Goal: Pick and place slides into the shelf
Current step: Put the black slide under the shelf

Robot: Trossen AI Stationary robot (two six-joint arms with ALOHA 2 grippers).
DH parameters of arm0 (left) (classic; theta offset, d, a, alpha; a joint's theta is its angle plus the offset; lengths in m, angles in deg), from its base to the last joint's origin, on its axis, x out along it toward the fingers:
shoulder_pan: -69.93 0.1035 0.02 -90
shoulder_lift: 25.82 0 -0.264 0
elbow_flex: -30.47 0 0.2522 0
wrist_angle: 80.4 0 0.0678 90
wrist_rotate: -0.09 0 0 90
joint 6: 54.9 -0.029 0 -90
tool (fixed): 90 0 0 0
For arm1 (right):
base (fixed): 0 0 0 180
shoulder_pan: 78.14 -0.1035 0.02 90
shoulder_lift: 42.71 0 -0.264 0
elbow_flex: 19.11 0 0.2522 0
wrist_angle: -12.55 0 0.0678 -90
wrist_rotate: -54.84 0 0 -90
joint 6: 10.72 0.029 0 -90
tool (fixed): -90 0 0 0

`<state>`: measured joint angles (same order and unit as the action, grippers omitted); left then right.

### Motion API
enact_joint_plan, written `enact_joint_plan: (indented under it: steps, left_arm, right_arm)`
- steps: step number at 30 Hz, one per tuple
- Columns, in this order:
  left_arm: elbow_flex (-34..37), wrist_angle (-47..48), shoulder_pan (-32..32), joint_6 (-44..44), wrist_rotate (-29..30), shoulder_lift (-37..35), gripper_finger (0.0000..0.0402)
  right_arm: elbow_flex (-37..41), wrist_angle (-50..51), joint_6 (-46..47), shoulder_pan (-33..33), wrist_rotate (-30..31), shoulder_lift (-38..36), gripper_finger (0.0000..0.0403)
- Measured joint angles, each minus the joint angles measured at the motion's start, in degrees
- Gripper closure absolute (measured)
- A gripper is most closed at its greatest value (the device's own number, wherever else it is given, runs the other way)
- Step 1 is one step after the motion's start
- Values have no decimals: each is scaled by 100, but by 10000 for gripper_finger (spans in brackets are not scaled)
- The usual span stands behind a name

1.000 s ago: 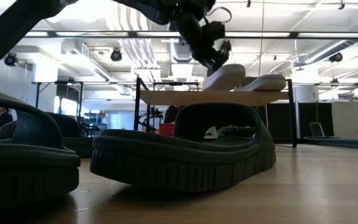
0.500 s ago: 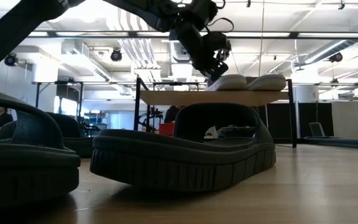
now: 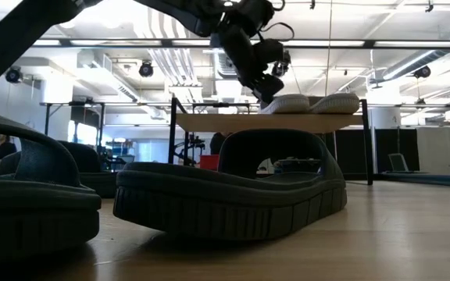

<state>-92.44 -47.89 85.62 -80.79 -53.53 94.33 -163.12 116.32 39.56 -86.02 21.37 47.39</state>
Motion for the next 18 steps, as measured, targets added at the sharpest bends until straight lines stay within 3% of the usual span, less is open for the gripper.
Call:
enact_joint_plan:
  steps: [5,10,18]
  left_arm:
    - [0,133,-107,-66,15,-140,185]
    - [-1,867,-256,-46,-319,-530,184]
    - [5,3336,-489,1895,-1666,-1400,184]
  right_arm:
    - [0,0,0,2,-19,0,188]
    - [0,-1,-23,106,-580,0,188]
    - [117,-2,-131,371,-1706,-9,188]
